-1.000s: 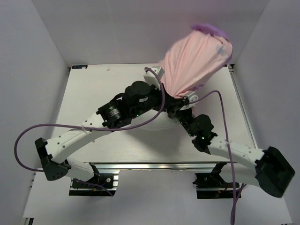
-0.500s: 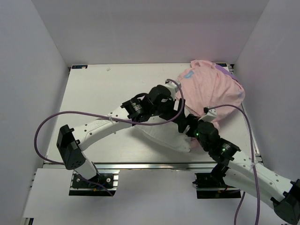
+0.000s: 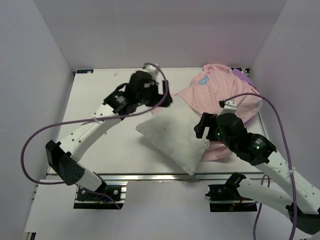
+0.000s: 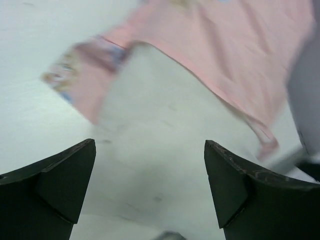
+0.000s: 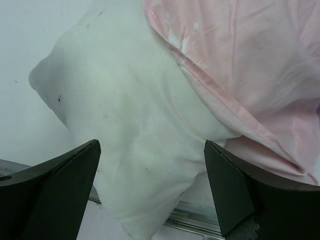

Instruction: Put the pillow into the pillowcase

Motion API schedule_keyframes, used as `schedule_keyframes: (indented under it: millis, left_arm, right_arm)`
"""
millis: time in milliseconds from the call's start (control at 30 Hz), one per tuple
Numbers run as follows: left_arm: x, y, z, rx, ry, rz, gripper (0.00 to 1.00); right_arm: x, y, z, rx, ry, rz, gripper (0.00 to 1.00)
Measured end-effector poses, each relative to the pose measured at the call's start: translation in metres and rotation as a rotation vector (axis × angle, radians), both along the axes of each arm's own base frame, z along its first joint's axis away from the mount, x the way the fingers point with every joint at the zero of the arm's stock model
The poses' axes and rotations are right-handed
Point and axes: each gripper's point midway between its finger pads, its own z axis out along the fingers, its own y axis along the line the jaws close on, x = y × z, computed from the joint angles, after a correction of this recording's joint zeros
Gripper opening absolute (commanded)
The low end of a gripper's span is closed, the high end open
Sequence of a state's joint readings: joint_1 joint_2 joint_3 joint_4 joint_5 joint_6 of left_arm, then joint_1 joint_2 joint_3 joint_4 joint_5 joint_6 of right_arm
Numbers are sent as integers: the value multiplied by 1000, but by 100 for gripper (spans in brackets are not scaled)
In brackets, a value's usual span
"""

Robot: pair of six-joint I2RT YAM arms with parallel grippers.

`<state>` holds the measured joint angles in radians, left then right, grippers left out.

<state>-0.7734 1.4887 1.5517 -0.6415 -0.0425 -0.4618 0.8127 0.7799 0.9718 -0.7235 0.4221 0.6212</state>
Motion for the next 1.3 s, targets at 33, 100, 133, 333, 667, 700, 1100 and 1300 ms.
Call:
schedule_keyframes:
  millis: [33,100,133,333,667,700,1100,1300]
  left_arm:
    - [18,17,-1,2,0,62,98]
    - [45,45,-8,13,13,155,98]
    - [54,53,-13,18,26,182,98]
    - [85,66,-69,27,158,205,96]
    - [40,58,-177,13,445,78,72]
    - [33,57,-182,-1,462,64,70]
    - [-56,-11,-165,3,366,-248,68]
    - [-89,-22,-166,17,389,-324,85]
  right_arm:
    - [1,-1,3,-19,-2,7,89]
    - [3,-5,7,-64,-7,7,89]
    - [4,-7,7,-86,-6,1,89]
    - [26,-19,-9,-238,27,-110,89]
    - [92,-56,-60,-265,166,-265,89]
    - [95,-52,-64,-264,174,-239,90]
    - [142,-25,-84,-344,104,-49,89]
    - [172,-26,-59,-401,51,-84,89]
